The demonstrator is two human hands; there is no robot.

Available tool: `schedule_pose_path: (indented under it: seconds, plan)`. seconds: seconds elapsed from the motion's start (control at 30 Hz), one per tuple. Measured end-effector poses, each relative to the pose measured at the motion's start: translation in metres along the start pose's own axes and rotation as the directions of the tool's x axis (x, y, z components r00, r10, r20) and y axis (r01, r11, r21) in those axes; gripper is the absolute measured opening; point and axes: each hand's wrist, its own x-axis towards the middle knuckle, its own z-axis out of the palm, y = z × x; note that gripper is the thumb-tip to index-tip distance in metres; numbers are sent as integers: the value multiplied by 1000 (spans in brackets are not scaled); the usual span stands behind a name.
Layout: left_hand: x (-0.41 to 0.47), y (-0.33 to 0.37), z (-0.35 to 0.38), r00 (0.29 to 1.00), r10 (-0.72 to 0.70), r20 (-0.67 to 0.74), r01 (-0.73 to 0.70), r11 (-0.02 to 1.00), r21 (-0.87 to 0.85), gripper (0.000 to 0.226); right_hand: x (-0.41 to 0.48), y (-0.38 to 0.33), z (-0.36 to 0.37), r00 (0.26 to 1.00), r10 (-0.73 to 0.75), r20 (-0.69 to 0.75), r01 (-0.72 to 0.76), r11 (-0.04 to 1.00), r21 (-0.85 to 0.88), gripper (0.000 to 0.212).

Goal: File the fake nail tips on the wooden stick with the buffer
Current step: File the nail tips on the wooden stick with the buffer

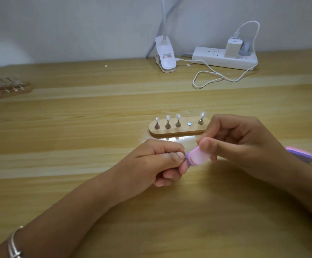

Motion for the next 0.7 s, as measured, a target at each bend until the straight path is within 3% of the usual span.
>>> schedule_pose_path:
  seconds: [0.13, 0.27, 0.37, 0.7]
  plan:
    - [0, 1, 1, 1000, -6, -5, 6, 1000, -18, 21, -2, -2, 5, 999, 1, 53, -3, 1000, 29, 19]
    - [0, 1, 1, 1000, -10, 0, 10, 999, -32, 22, -1, -2, 0, 1000, -4, -7, 4, 1000, 8, 19]
    - [0, 1, 1, 1000, -12, -3, 12, 998, -57, 22, -2, -3, 6, 997, -17, 69, 20, 999, -30, 21]
    - [1, 2, 1, 1000, -25, 1, 25, 998, -50, 23, 1, 1, 2, 999, -43, 23, 43, 998, -39, 17]
